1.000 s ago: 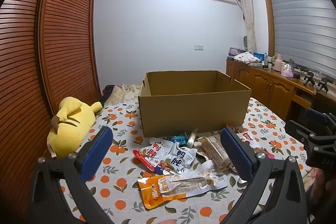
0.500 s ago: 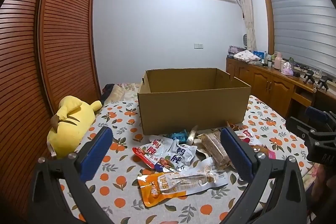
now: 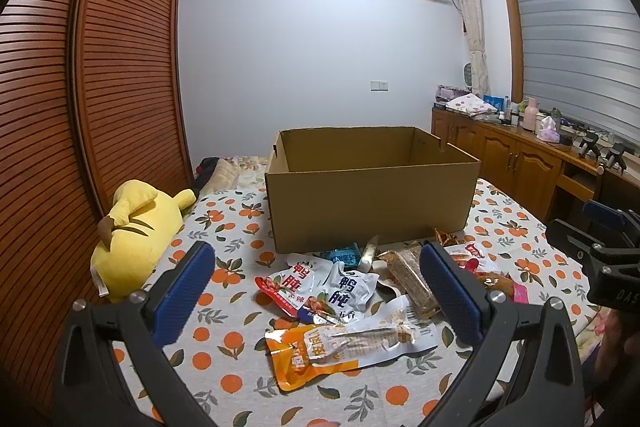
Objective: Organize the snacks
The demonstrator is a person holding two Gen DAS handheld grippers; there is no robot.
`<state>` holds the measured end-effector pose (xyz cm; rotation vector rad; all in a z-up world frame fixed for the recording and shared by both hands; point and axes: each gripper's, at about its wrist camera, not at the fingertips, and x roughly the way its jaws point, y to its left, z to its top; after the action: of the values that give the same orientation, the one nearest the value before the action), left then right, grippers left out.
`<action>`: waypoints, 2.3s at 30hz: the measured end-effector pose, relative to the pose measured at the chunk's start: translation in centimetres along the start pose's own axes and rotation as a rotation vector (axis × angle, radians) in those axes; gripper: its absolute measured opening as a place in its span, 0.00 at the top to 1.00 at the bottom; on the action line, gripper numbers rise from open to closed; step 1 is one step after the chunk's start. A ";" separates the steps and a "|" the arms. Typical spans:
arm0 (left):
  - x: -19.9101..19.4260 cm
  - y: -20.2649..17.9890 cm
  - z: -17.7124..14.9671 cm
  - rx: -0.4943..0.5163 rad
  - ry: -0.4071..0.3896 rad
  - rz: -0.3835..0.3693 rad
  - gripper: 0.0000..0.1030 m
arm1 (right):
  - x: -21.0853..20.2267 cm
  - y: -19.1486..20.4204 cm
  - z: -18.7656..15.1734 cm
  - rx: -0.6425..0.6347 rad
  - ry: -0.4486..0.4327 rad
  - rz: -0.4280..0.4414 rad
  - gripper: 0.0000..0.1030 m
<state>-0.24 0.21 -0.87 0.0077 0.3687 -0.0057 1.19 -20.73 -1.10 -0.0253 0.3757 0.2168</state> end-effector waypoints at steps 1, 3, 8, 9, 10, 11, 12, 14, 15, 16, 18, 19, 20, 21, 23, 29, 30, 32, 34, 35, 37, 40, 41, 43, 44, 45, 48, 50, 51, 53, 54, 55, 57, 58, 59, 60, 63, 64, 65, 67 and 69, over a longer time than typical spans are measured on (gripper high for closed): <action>0.0 0.1 -0.1 0.000 0.000 -0.001 0.00 | 0.0 -0.1 -0.1 -0.001 0.000 0.000 0.00; 0.0 0.1 0.0 0.000 0.000 0.001 0.00 | 0.0 0.0 0.0 0.000 0.001 0.000 0.00; 0.0 0.0 0.0 0.000 0.000 0.002 0.00 | 0.0 0.0 -0.1 -0.002 0.001 -0.002 0.00; 0.0 0.1 0.0 0.000 0.000 0.001 0.00 | -0.1 0.1 -0.1 -0.003 0.001 -0.003 0.00; 0.0 0.1 0.0 0.000 0.000 0.000 0.00 | -0.1 0.1 -0.1 -0.003 0.001 -0.004 0.00; 0.0 0.0 0.0 0.000 0.001 0.001 0.00 | -0.1 0.0 -0.1 -0.001 0.002 -0.002 0.00; 0.0 0.0 0.0 0.000 0.000 0.001 0.00 | -0.1 0.0 -0.1 -0.002 0.003 -0.001 0.00; 0.0 0.1 0.0 0.000 0.000 0.001 0.00 | -0.1 0.0 -0.1 -0.001 0.002 -0.002 0.00; 0.0 0.0 0.0 0.000 0.000 0.001 0.00 | -0.1 0.0 -0.1 0.000 0.001 -0.002 0.00; 0.0 0.1 0.0 0.000 0.000 0.001 0.00 | -0.1 0.0 -0.1 0.000 0.002 -0.002 0.00; 0.0 0.0 0.0 0.001 0.000 0.001 0.00 | -0.2 0.1 -0.1 -0.001 0.001 -0.002 0.00; 0.0 0.0 0.0 0.001 0.000 0.001 0.00 | -0.1 0.1 -0.2 -0.002 0.001 -0.002 0.00; 0.0 0.1 0.0 0.001 0.001 0.001 0.00 | -0.1 0.0 -0.1 -0.002 0.002 -0.002 0.00; 0.0 0.1 0.0 0.001 0.001 0.001 0.00 | -0.1 0.0 -0.1 -0.002 0.003 -0.002 0.00; 0.0 0.1 0.0 0.001 0.000 0.000 0.00 | -0.1 0.0 -0.1 -0.002 0.002 -0.001 0.00; -0.1 0.1 0.1 0.003 -0.003 0.002 0.00 | -0.1 0.1 -0.1 -0.001 0.002 -0.001 0.00; -0.1 0.1 0.1 0.002 -0.001 0.000 0.00 | -0.2 0.1 -0.1 -0.002 0.002 0.000 0.00; -0.1 0.1 0.1 0.002 -0.002 0.001 0.00 | -0.2 0.1 -0.1 -0.001 0.001 0.000 0.00; -0.1 0.2 0.1 0.003 -0.003 0.002 0.00 | -0.2 0.1 -0.1 -0.002 0.001 0.000 0.00; -0.1 0.1 0.1 0.003 -0.003 0.001 0.00 | -0.2 0.1 -0.1 -0.002 0.001 0.000 0.00; -0.1 0.2 0.0 0.002 -0.002 0.000 0.00 | -0.2 0.2 -0.1 -0.001 0.002 0.001 0.00; -0.2 0.2 0.0 0.003 -0.002 0.001 0.00 | -0.2 0.2 -0.1 -0.001 0.002 0.000 0.00; -0.1 0.1 0.0 0.003 -0.003 0.001 0.00 | -0.2 0.1 -0.1 -0.001 0.002 0.001 0.00; -0.1 0.2 0.0 0.003 -0.002 0.001 0.00 | -0.2 0.1 -0.1 -0.002 0.001 0.000 0.00; -0.1 0.1 0.0 0.003 -0.002 0.000 0.00 | -0.2 0.1 -0.1 -0.002 0.002 0.000 0.00; -0.1 0.1 0.1 0.003 -0.002 0.000 0.00 | -0.2 0.1 -0.1 -0.001 0.002 0.000 0.00; -0.1 0.1 0.1 0.004 -0.002 0.001 0.00 | -0.3 0.2 0.0 -0.003 0.002 0.001 0.00; -0.1 0.2 0.1 0.003 0.000 -0.001 0.00 | -0.2 0.2 0.0 -0.002 0.003 0.002 0.00; -0.1 0.2 0.1 0.003 0.000 -0.001 0.00 | -0.2 0.2 0.0 -0.002 0.004 0.003 0.00; 0.0 0.2 0.2 0.003 0.003 -0.004 0.00 | -0.2 0.2 0.0 -0.002 0.003 0.003 0.00; 0.1 0.2 0.2 0.002 0.007 -0.007 0.00 | -0.2 0.2 0.0 -0.001 0.005 0.003 0.00; 0.2 0.3 0.2 0.002 0.012 -0.009 0.00 | -0.2 0.2 0.0 0.000 0.008 0.006 0.00; 0.5 0.3 -0.1 0.005 0.023 -0.012 0.00 | -0.1 0.1 -0.1 0.002 0.019 0.022 0.00; 0.6 0.3 -0.2 0.005 0.026 -0.012 0.00 | 0.0 -0.1 -0.2 0.004 0.025 0.025 0.00; 0.9 0.5 -0.5 0.007 0.035 -0.012 0.00 | 0.1 -0.3 -0.2 0.003 0.032 0.030 0.00; 1.1 0.5 -0.7 0.007 0.041 -0.013 0.00 | 0.3 -0.4 -0.3 0.003 0.039 0.032 0.00; 1.8 0.8 -1.4 0.002 0.070 -0.027 0.00 | 0.9 -1.3 -0.7 0.010 0.061 0.044 0.00; 2.0 0.8 -1.6 0.001 0.078 -0.033 0.00 | 1.1 -1.6 -0.8 0.011 0.069 0.055 0.00; 2.3 0.9 -1.8 -0.001 0.089 -0.039 0.00 | 1.3 -1.9 -1.0 0.012 0.077 0.063 0.00; 2.8 0.9 -2.2 -0.001 0.105 -0.045 0.00 | 2.0 -2.3 -1.3 -0.006 0.110 0.077 0.01; 3.3 1.0 -2.6 0.001 0.124 -0.053 0.00 | 2.8 -2.7 -1.8 -0.029 0.139 0.072 0.01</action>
<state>1.90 1.21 -4.43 -0.0008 0.4926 -0.0585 3.64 -22.94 -3.79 -0.0555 0.5124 0.2930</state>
